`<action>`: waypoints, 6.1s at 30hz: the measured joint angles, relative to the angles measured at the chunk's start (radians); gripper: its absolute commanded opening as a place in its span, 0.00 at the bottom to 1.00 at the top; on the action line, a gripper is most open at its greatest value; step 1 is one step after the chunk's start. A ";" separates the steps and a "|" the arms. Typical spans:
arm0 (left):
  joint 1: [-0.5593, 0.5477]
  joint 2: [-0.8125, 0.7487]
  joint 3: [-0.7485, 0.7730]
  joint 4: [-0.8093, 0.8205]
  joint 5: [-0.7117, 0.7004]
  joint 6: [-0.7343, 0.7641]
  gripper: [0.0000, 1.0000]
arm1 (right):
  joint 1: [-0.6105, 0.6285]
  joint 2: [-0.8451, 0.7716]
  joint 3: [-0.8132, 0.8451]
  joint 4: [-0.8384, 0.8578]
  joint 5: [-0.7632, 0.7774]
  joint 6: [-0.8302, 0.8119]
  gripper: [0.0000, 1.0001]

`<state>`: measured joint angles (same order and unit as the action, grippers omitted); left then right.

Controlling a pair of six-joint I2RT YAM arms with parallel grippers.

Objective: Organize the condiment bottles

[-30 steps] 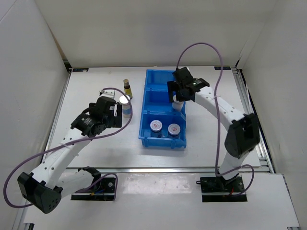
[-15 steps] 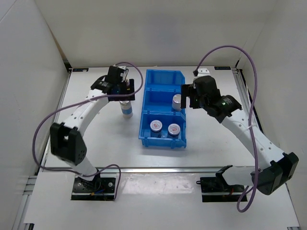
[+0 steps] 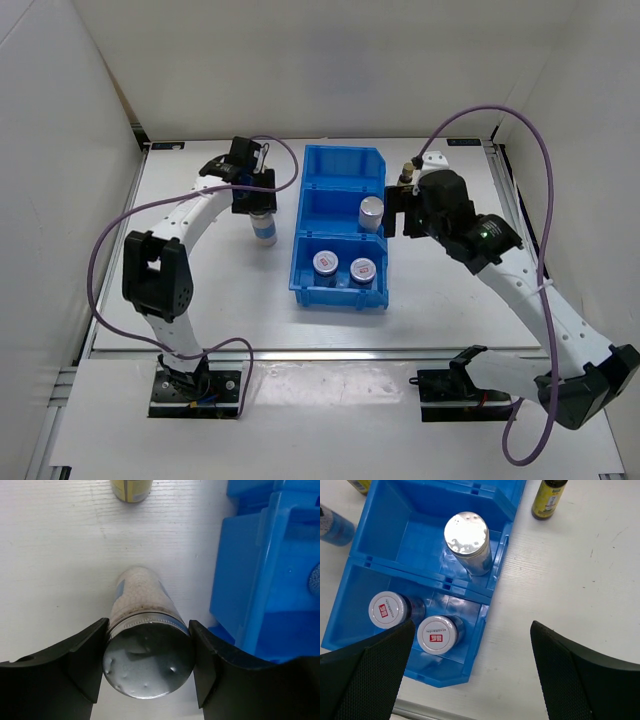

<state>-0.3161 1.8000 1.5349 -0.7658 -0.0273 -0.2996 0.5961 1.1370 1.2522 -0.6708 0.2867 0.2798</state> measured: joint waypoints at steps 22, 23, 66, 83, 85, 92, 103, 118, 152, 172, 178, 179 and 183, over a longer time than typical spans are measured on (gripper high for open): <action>-0.265 0.032 0.415 -0.036 -0.075 0.030 0.23 | 0.000 -0.076 -0.072 -0.040 0.051 0.023 0.99; -0.267 0.077 0.415 -0.041 -0.072 0.032 0.26 | 0.000 -0.080 -0.072 -0.042 0.051 0.024 0.99; -0.195 -0.561 -0.482 0.010 -0.444 0.030 1.00 | -0.323 0.727 0.689 -0.140 -0.034 -0.057 0.75; -0.220 -0.502 -0.472 0.059 -0.447 0.051 1.00 | -0.334 0.988 0.781 -0.130 -0.053 -0.089 0.45; -0.220 -0.501 -0.472 0.059 -0.447 0.052 1.00 | -0.334 0.988 0.781 -0.130 -0.051 -0.091 0.38; -0.220 -0.499 -0.470 0.050 -0.447 0.052 1.00 | -0.334 0.988 0.782 -0.119 -0.036 -0.108 0.00; -0.220 -0.497 -0.468 0.024 -0.448 0.052 1.00 | -0.334 0.967 0.780 -0.115 -0.004 -0.114 0.61; -0.220 -0.457 -0.457 0.006 -0.450 0.052 1.00 | -0.335 1.004 0.863 -0.098 -0.021 -0.119 0.66; -0.220 -0.413 -0.439 -0.020 -0.471 0.051 1.00 | -0.184 0.895 0.900 -0.052 0.028 -0.112 0.00; -0.220 -0.413 -0.434 -0.020 -0.492 0.051 1.00 | -0.167 1.173 1.028 -0.014 -0.056 -0.157 0.00; -0.220 -0.413 -0.434 -0.021 -0.509 0.051 1.00 | -0.176 1.169 0.990 0.011 -0.069 -0.136 0.25; -0.220 -0.413 -0.434 -0.020 -0.512 0.051 1.00 | -0.178 1.167 0.982 0.021 -0.070 -0.133 0.41; -0.220 -0.413 -0.434 -0.020 -0.535 0.048 1.00 | -0.183 1.144 0.941 0.037 -0.064 -0.117 0.91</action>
<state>-0.5362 1.3869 1.1007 -0.7860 -0.5621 -0.2516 0.4129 2.2807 2.1929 -0.6338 0.2222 0.1623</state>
